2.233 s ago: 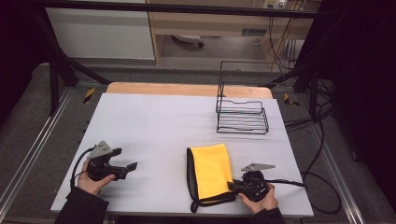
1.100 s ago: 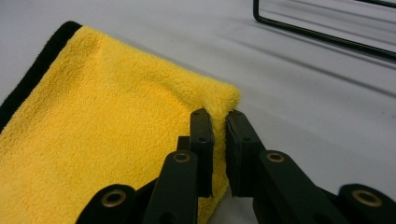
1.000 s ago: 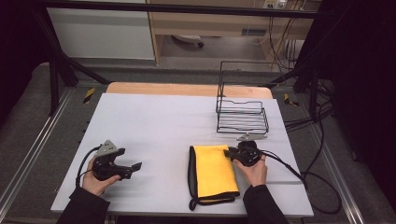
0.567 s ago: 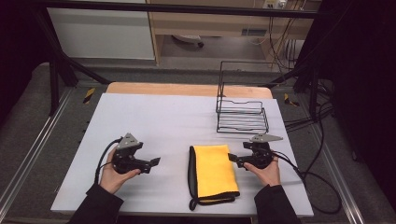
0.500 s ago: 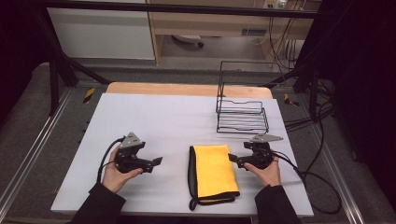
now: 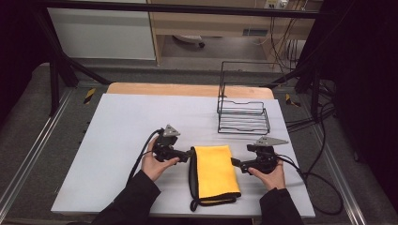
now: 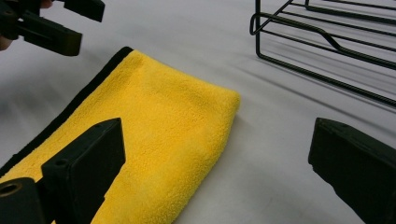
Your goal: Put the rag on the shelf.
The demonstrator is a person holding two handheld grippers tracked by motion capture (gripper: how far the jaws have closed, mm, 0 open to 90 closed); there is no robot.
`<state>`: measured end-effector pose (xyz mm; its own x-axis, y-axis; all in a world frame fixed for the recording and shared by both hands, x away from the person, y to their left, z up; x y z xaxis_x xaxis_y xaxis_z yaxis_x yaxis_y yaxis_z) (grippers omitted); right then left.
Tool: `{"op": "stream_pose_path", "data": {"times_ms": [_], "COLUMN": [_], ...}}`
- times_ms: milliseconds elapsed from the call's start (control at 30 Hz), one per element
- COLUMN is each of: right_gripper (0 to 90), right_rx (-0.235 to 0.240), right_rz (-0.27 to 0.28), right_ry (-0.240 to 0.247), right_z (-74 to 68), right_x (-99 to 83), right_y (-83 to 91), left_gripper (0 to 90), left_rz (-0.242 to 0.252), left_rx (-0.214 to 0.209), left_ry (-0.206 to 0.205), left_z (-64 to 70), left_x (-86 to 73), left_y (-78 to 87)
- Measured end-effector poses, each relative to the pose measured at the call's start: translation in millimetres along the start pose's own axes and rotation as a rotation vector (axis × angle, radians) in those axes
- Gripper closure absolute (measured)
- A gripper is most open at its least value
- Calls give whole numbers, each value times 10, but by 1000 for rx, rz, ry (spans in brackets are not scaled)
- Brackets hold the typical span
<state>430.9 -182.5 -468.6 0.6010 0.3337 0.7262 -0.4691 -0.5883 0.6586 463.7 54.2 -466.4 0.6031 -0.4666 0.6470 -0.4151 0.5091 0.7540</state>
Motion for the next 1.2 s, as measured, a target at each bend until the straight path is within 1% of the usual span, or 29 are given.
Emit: {"op": "stream_pose_path", "data": {"times_ms": [100, 133, 167, 200, 233, 333, 400, 600, 667, 733, 867, 933, 1067, 1133, 1167, 1200], "right_gripper": [44, 44, 45, 45, 45, 49, 50, 58, 62, 76, 104, 114, 137, 156, 170, 190], "right_rx": [-7, -7, -9, -13, -14, -17, -16, -8, -5, -2, -12, -17, -15, -23, -26, -32], "right_rz": [-12, -12, -17, -18, -22, -29, -27, -35, -36, -40, -41, -40, -52, -52, -52, -53], "right_ry": [6, 6, 6, 7, 6, 9, 13, 3, -3, -3, -6, -14, -47, -57, -58, -65], "right_z": [-1, -1, -1, 5, 6, 8, 7, 8, 8, 14, 33, 48, 82, 111, 127, 144], "right_x": [-19, -19, -23, -24, -28, -36, -34, -33, -28, -26, -16, -6, 25, 42, 50, 58], "right_y": [-16, -16, -21, -28, -32, -43, -50, -66, -74, -84, -100, -109, -159, -195, -211, -227], "left_gripper": [217, 217, 243, 285, 307, 339, 357, 442, 465, 507, 590, 600, 601, 604, 608, 615], "left_rz": [-20, -29, -38, -45, -54, -86, -95, -104, -103, -112, -125, -128, -139, -131, -122, -123], "left_rx": [3, 9, 14, 8, 2, 1, -10, -22, -28, -43, -74, -70, -81, -72, -69, -66], "left_ry": [8, 11, 12, 14, 20, 15, 15, 13, 21, 27, 40, 47, 64, 59, 64, 55], "left_z": [13, 14, 12, 13, 11, 12, 22, 69, 78, 84, 101, 108, 104, 111, 119, 121], "left_x": [21, 20, 14, 6, -5, -45, -54, -56, -48, -50, -64, -67, -75, -81, -84, -90], "left_y": [-102, -133, -159, -183, -209, -281, -314, -418, -428, -429, -433, -431, -427, -429, -432, -430]}}
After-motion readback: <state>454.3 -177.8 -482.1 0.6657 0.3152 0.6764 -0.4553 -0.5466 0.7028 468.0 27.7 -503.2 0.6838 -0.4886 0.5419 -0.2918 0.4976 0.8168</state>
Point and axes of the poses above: each handheld gripper's, and its own axes: y roughly backward along the jaws, x roughly out of its top, z roughly to its right, the point moved 8 cm from there along -y, roughly forward along the jaws, and after that the axes turned 8 degrees about -z, right-handed, at the moved point
